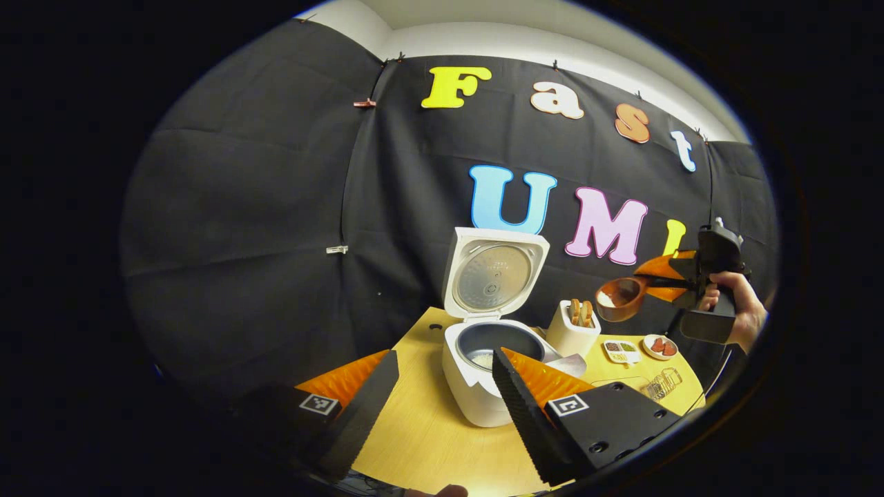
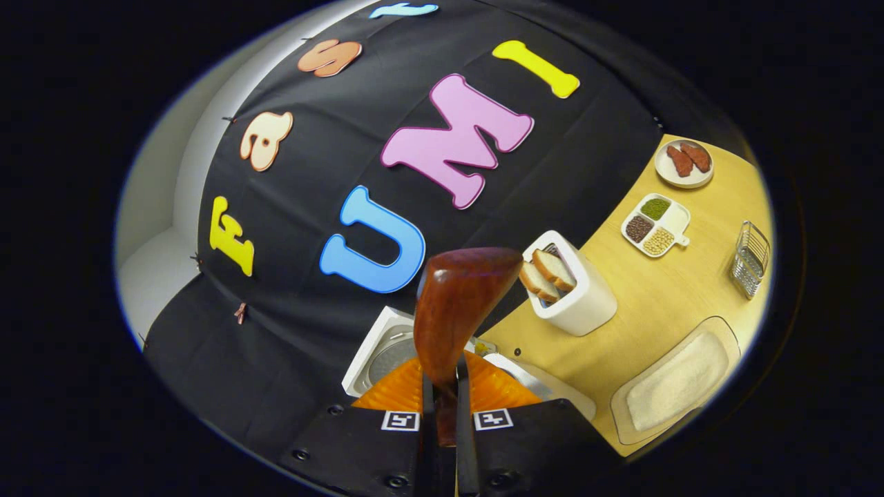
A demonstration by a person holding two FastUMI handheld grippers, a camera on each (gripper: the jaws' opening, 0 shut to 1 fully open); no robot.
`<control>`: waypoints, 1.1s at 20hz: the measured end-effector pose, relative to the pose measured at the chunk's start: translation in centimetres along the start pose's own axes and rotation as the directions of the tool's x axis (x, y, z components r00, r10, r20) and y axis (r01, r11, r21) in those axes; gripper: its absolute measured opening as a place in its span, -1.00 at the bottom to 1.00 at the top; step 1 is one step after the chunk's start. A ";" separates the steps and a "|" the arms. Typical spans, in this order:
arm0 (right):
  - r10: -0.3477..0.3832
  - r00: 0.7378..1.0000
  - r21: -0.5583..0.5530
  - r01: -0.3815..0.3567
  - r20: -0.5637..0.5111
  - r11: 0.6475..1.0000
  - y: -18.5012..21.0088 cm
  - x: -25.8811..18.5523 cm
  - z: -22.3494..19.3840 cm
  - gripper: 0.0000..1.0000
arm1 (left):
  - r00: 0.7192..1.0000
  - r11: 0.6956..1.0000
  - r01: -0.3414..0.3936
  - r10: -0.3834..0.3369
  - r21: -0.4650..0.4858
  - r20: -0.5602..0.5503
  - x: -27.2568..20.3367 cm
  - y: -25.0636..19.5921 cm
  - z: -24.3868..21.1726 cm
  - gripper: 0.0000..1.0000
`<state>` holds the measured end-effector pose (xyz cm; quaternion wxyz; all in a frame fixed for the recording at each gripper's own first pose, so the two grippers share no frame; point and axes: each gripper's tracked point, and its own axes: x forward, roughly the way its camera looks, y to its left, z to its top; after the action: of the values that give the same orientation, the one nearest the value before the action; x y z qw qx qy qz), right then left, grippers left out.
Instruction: Close the left gripper, press the button to open the rice cooker; take a wooden spoon from the chopstick holder with the right hand, scoop a spoonful of rice and pour it into the rice cooker, then put the wooden spoon back into the chopstick holder.
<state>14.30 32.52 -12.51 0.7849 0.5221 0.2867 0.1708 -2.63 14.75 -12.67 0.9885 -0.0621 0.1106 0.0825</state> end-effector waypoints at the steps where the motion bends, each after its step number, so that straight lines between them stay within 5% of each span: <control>1: 0.003 1.000 -0.010 -0.003 -0.003 1.000 0.6 0.9 -0.7 -0.72 | 1.000 1.000 -0.006 0.006 0.010 -0.002 0.0 0.4 0.0 0.89; 5: -0.013 1.000 -0.060 0.011 -0.028 0.998 1.0 5.8 -4.5 -0.72 | 1.000 0.996 -0.027 0.026 0.082 0.016 0.3 1.8 0.7 0.89; 13: -0.123 0.991 -0.255 0.107 -0.048 0.961 -3.2 13.3 -9.5 -0.72 | 0.999 1.000 -0.009 0.010 0.014 -0.047 0.8 2.3 -2.6 0.89; 22: -0.169 0.983 -0.541 0.106 -0.068 0.835 -4.4 16.8 -14.2 -0.72 | 0.990 0.999 -0.043 0.039 -0.030 -0.133 -1.4 3.0 -6.6 0.89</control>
<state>18.29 50.48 -25.23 0.8920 0.2503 0.3081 0.2162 -5.87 16.50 -19.06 0.9759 -0.0813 0.1759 0.1003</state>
